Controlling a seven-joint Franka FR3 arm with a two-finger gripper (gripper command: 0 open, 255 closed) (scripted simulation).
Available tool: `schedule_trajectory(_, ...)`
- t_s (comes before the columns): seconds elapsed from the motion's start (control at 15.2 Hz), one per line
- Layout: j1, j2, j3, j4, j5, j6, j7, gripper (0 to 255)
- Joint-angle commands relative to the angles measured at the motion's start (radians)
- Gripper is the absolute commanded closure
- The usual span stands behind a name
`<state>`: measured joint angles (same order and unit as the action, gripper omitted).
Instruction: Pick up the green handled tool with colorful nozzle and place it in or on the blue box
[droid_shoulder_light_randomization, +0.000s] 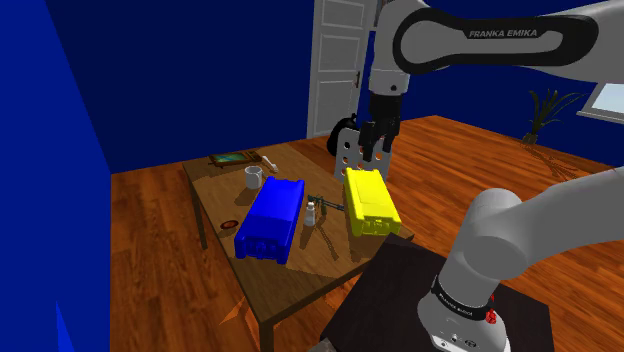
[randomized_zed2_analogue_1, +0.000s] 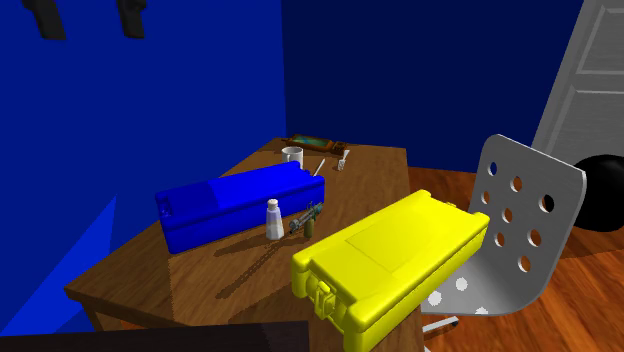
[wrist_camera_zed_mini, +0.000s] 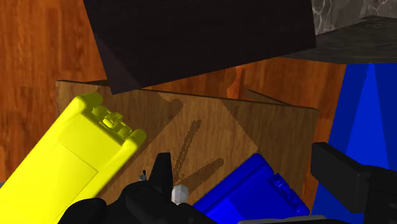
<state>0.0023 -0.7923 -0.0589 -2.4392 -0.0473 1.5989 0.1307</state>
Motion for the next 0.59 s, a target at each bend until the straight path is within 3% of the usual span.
schedule_trajectory(0.0,0.0,0.0,0.0,0.0,0.0,0.0,0.0,0)
schedule_trajectory(0.53,-0.024,0.238,-0.086,-0.018,-0.048,0.238,-0.079,0)
